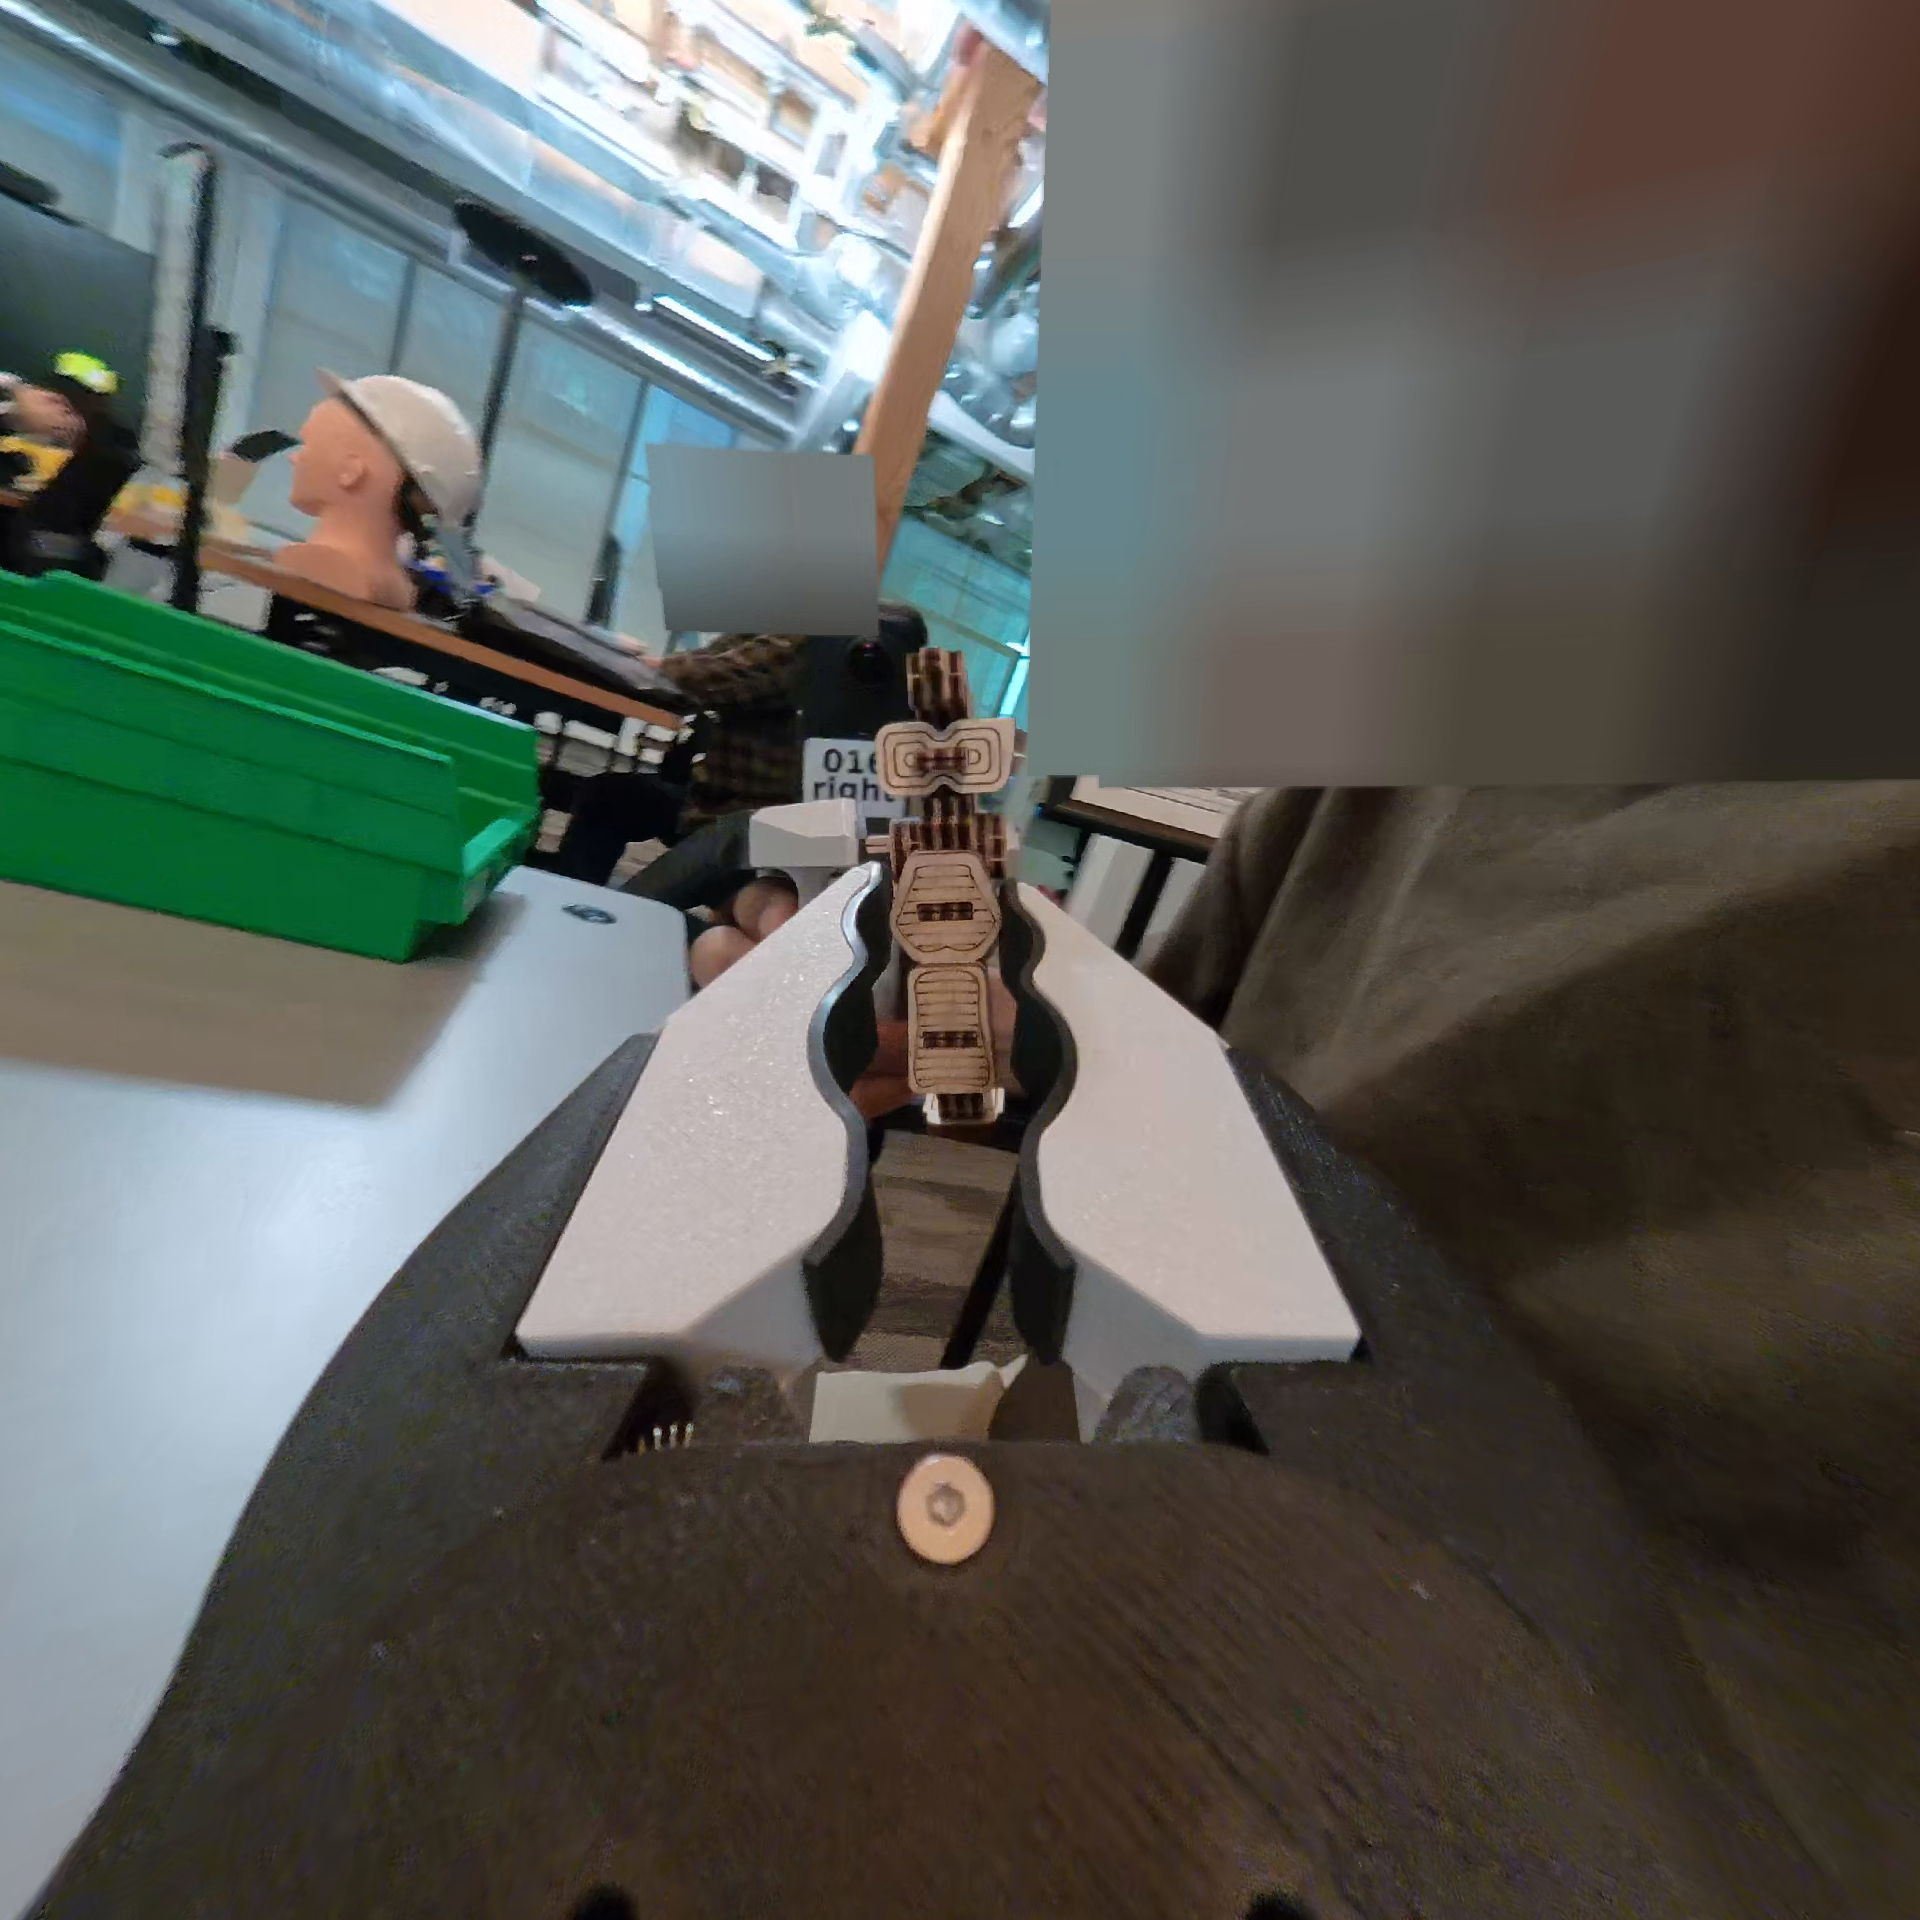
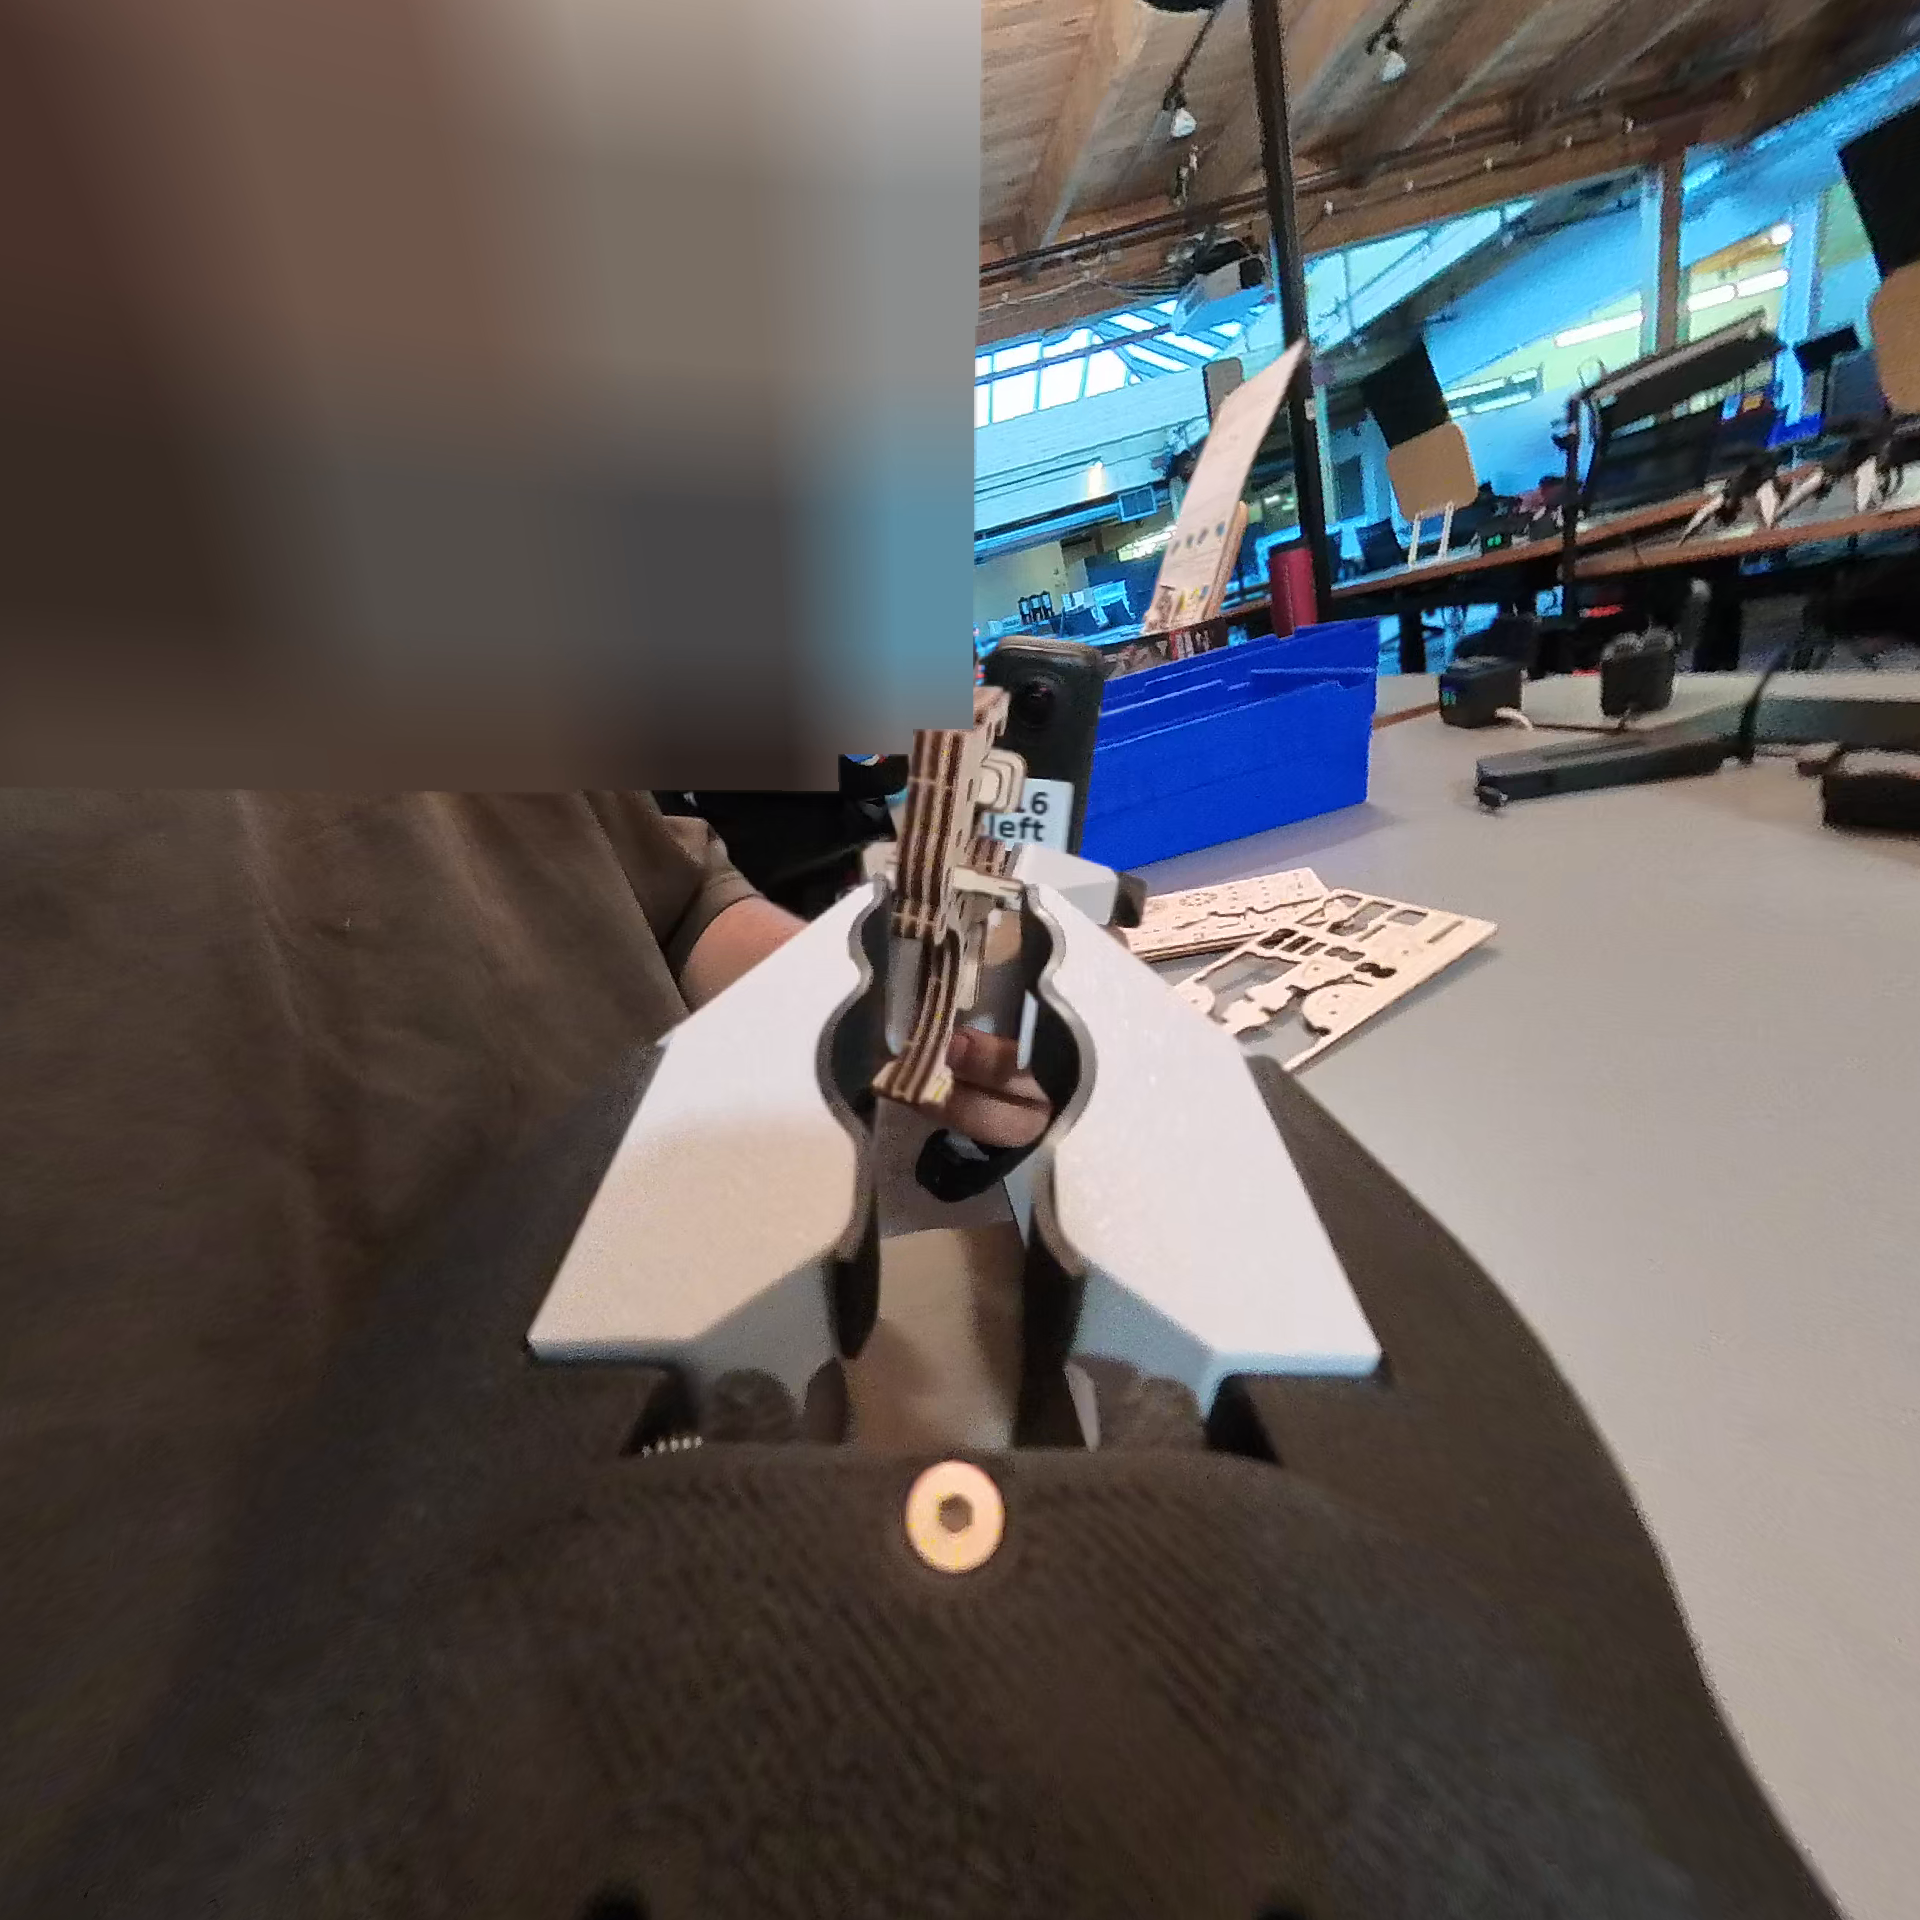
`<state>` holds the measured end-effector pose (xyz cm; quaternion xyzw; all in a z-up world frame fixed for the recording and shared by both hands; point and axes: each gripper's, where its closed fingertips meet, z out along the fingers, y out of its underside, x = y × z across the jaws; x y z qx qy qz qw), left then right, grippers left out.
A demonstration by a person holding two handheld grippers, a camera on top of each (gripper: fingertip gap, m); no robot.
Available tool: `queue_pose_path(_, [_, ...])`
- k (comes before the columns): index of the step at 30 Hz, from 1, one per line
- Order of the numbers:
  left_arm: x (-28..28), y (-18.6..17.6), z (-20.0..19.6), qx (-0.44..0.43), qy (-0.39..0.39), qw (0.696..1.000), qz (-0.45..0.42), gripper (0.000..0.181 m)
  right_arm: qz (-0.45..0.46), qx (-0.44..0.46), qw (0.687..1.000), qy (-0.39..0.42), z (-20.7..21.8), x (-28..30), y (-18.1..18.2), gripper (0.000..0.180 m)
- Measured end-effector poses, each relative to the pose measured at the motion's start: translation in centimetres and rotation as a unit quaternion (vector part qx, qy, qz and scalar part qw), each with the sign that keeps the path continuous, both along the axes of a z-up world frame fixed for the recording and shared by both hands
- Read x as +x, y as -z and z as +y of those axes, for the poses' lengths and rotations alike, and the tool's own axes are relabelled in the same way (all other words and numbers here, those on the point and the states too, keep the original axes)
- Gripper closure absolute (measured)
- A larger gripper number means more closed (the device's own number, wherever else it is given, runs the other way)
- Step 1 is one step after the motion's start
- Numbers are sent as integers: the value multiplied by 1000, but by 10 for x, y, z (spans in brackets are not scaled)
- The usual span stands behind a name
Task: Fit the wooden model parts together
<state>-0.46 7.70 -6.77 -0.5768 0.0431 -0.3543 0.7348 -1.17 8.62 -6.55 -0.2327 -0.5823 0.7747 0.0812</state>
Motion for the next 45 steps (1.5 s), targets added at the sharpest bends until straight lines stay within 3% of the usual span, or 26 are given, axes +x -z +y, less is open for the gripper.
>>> queue_pose_path(3, [9, -6, -11, 21, 34, 999, 32, 163, 42, 28, 999, 1, -11, 11, -7, 157])
queue_pose_path(8, [9, -12, -17, 36, 29, 996, 75, 163, 60, 44, 997, 18, -19, 13, -14, 159])
queue_pose_path(25, [9, -10, -15, 35, 34, 997, 63, 163, 52, 25, 998, 23, -16, 12, -14, 159])
queue_pose_path(27, [9, -11, -16, 37, 38, 997, 59, 163, 47, 26, 998, 38, -15, 8, -13, 147])
queue_pose_path(31, [8, -10, -15, 32, 32, 997, 63, 163, 43, 23, 998, 33, -14, 8, -13, 153])
queue_pose_path(36, [13, -6, -14, 26, 42, 996, 67, 163, 26, 9, 999, 28, -15, 7, -13, 144])
queue_pose_path(39, [8, -6, -13, 26, 34, 997, 61, 163, 20, 5, 1000, 20, -16, 8, -14, 158])
queue_pose_path(45, [8, -6, -12, 24, 29, 997, 63, 163, 19, 10, 1000, 15, -15, 9, -14, 160])
